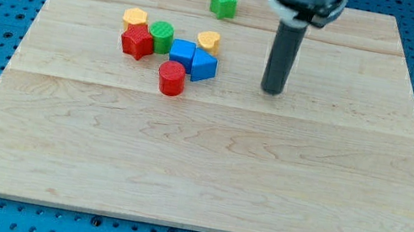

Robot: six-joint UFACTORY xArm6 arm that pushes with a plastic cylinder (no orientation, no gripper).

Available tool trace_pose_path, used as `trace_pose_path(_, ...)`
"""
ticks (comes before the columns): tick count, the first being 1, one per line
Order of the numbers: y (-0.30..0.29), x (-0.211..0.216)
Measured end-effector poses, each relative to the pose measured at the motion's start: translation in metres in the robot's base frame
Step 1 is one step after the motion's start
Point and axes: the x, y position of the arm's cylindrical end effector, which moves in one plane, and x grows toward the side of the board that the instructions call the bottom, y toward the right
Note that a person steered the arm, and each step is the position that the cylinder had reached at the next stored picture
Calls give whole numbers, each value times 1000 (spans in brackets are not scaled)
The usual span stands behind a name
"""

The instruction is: Point your arm at the yellow hexagon

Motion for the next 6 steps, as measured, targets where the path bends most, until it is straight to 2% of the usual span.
trace_pose_path(1,-47,-57)
trace_pose_path(2,-103,-40)
trace_pose_path(3,-101,-8)
trace_pose_path(4,-93,-66)
trace_pose_path(5,-161,-97)
trace_pose_path(6,-215,-106)
